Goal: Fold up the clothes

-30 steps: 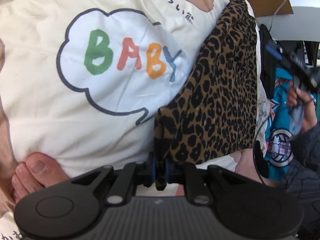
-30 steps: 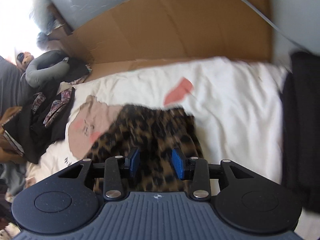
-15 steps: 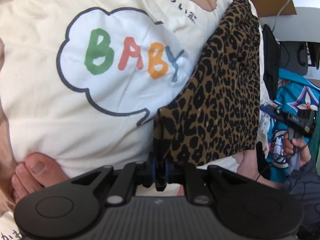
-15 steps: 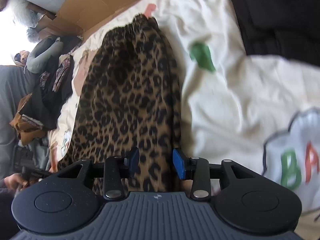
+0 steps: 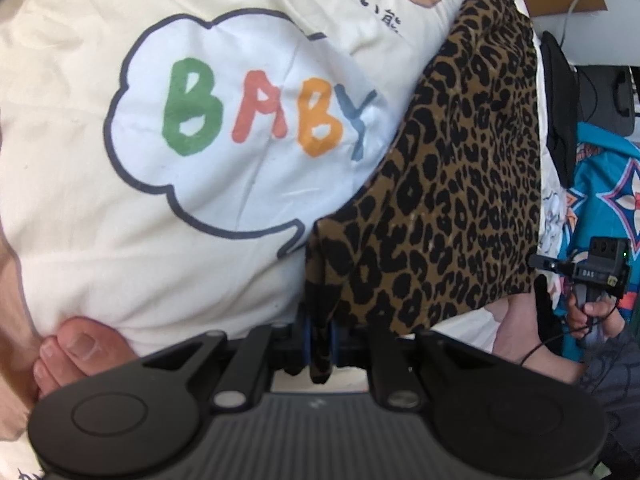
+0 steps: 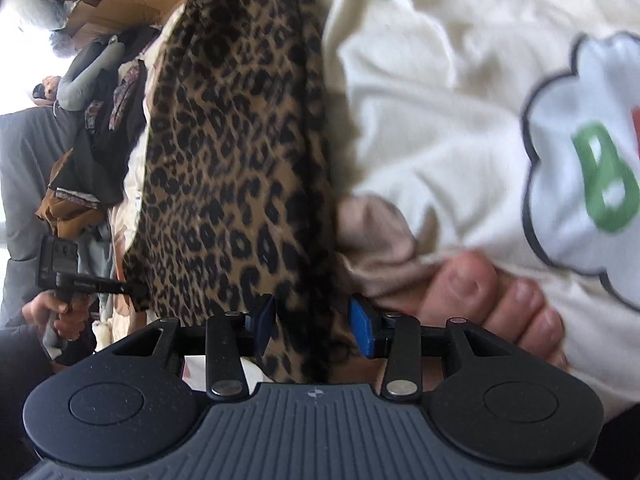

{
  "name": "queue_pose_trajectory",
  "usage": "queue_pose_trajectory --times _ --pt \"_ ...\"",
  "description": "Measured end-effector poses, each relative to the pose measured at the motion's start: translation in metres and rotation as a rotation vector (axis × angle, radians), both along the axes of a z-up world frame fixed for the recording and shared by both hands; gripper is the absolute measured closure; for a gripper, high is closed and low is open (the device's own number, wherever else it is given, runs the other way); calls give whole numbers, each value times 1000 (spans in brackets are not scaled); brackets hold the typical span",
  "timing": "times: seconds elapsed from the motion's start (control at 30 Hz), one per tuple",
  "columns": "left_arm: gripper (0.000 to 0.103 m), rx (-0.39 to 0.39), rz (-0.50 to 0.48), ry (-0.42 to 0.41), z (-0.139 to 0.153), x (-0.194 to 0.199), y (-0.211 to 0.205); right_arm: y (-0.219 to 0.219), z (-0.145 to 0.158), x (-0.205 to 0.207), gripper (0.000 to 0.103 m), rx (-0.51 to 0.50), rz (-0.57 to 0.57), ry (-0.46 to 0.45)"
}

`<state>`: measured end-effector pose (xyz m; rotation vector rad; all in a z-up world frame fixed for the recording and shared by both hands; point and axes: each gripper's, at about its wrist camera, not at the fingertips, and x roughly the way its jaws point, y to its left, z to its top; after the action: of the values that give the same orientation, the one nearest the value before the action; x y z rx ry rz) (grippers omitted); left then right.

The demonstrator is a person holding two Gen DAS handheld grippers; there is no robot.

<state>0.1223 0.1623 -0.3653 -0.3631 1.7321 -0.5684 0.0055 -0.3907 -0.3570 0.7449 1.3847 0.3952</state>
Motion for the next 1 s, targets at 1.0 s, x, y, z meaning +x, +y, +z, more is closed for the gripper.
queue_pose_trajectory --times 1.0 --pt "93 -64 8 -5 -2 6 13 12 -3 12 74 130 46 4"
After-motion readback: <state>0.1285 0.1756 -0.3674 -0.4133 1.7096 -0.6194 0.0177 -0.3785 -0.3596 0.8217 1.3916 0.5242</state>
